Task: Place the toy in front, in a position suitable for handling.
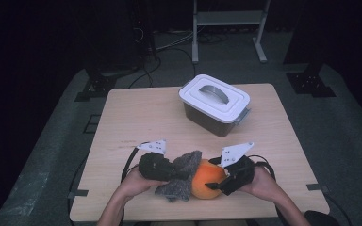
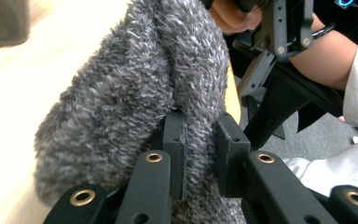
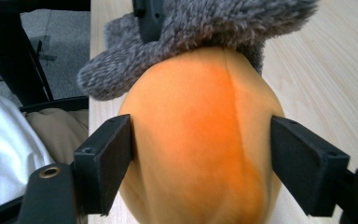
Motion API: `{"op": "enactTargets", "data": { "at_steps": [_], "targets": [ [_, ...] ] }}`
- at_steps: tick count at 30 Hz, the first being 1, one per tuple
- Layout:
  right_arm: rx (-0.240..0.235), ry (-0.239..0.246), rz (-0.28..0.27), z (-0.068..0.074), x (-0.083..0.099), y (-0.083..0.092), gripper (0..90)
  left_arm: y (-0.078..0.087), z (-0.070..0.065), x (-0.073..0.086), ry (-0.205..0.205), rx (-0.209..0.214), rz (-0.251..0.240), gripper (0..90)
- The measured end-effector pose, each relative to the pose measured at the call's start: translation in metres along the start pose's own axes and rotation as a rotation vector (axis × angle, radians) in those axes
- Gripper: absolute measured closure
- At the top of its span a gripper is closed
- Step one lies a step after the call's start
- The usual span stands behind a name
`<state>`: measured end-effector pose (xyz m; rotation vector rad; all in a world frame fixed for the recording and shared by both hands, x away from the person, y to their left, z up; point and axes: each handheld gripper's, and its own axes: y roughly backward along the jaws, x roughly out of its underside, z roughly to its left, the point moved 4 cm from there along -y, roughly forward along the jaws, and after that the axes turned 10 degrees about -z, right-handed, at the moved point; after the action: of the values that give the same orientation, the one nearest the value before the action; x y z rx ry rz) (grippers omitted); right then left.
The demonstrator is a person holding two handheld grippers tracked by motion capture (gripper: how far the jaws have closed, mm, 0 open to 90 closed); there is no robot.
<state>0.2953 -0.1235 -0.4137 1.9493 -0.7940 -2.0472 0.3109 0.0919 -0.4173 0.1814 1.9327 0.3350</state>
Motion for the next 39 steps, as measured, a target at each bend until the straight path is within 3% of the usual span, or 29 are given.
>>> {"op": "enactTargets", "data": {
  "at_steps": [1, 2, 4, 6, 11, 15, 22, 27, 29, 32, 36, 39],
  "targets": [
    [0.006, 0.002, -0.003, 0.0, 0.0, -0.002, 24.2, -0.001, 0.0, 0.0, -0.002, -0.002, -0.002, 77.1],
    [0.01, -0.007, -0.003, -0.001, 0.001, -0.003, 32.0, 0.0, 0.0, -0.001, -0.004, -0.003, -0.003, 77.1],
    [0.025, 0.048, -0.02, 0.0, 0.002, -0.003, 46.6, 0.002, 0.001, -0.002, -0.009, -0.007, -0.008, 77.2],
    [0.043, 0.077, -0.043, 0.002, 0.002, -0.003, 52.2, 0.007, 0.0, -0.007, -0.011, -0.005, -0.032, 77.2],
    [0.05, 0.19, -0.104, 0.011, -0.004, -0.009, 53.4, 0.018, -0.01, -0.024, -0.054, -0.002, -0.083, 77.3],
    [0.03, 0.236, -0.094, 0.015, -0.003, -0.015, 53.2, 0.018, -0.008, -0.021, -0.058, -0.029, -0.045, 77.3],
    [0.0, 0.188, -0.092, 0.005, 0.005, -0.008, 49.7, 0.019, 0.004, -0.007, -0.017, -0.063, -0.011, 77.6],
    [-0.01, 0.151, -0.116, 0.0, 0.009, -0.003, 49.7, 0.016, 0.006, -0.006, 0.001, -0.035, -0.036, 77.6],
    [-0.019, 0.135, -0.102, -0.003, 0.01, -0.002, 45.0, 0.014, 0.006, -0.004, -0.002, -0.031, -0.03, 77.5],
    [-0.021, 0.049, -0.069, -0.006, 0.006, -0.002, 30.5, 0.012, 0.005, -0.004, 0.002, -0.027, -0.027, 77.5],
    [0.009, 0.069, -0.046, 0.004, -0.002, -0.007, 22.4, 0.008, 0.002, -0.003, 0.001, -0.013, -0.025, 77.5],
    [0.026, 0.059, -0.038, 0.004, -0.004, -0.01, 23.2, 0.006, 0.0, -0.004, 0.001, 0.003, -0.031, 77.4]
  ]
}}
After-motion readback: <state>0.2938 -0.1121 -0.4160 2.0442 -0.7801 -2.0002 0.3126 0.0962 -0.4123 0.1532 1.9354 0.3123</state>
